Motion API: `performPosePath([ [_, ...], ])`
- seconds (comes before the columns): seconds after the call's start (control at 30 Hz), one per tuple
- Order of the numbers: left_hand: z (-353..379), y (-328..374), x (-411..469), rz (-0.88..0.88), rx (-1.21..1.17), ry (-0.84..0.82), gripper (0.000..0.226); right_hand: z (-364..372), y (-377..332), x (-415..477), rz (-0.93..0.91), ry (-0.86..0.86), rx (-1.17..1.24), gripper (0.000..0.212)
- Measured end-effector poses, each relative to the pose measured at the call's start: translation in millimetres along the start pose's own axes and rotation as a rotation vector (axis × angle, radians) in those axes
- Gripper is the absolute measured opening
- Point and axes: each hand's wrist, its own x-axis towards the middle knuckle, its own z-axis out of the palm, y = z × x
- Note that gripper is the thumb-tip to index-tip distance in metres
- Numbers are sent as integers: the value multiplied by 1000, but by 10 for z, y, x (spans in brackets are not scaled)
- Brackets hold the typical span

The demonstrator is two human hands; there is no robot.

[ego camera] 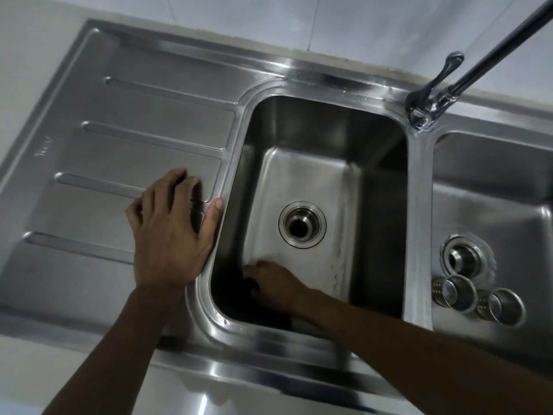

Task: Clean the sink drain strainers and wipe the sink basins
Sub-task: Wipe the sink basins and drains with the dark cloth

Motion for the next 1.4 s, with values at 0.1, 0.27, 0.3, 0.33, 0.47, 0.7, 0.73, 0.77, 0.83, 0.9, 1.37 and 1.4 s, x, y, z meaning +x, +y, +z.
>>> performPosePath([
  [0.1, -9, -12, -7, -1, 6, 11, 58, -120, 18, -63, -71, -147, 52, 45],
  [0.27, 31, -34, 6, 4, -5, 10, 60, -496, 551, -448, 51, -498, -208, 52],
  [0.3, 28, -33, 8, 11, -2, 10, 60, -534, 669, -607, 101, -542, -303, 56],
  [0.33, 25, -43, 6, 12, 7, 7, 60, -552, 739, -727, 125, -559, -382, 57],
  [0.47, 6, -18, -9, -3, 22, 8, 58, -644, 681, -762, 99, -485, -715, 44],
  [0.7, -67, 34, 2, -12, -13, -32, 56, -1511, 1057, -120, 298, -70, -879, 38],
  [0.73, -77, 45, 11, -21, -10, -36, 56, -1633, 1119, -37, 347, -4, -889, 39],
  [0.77, -85, 51, 14, -27, -8, -42, 56, -1704, 1170, 42, 390, 42, -888, 40],
  [0.83, -105, 61, 5, -32, -13, -55, 56, -1659, 1160, 132, 464, 64, -903, 42],
  [0.9, -106, 56, 12, -29, -10, -65, 57, -1399, 1015, 115, 530, 9, -940, 43],
  [1.37, -96, 58, -2, -47, -17, -70, 56, -493, -134, 265, 135, -369, -214, 38],
  [1.4, -86, 61, -5, -50, -11, -64, 55, -527, -193, 395, 121, -376, -178, 38],
])
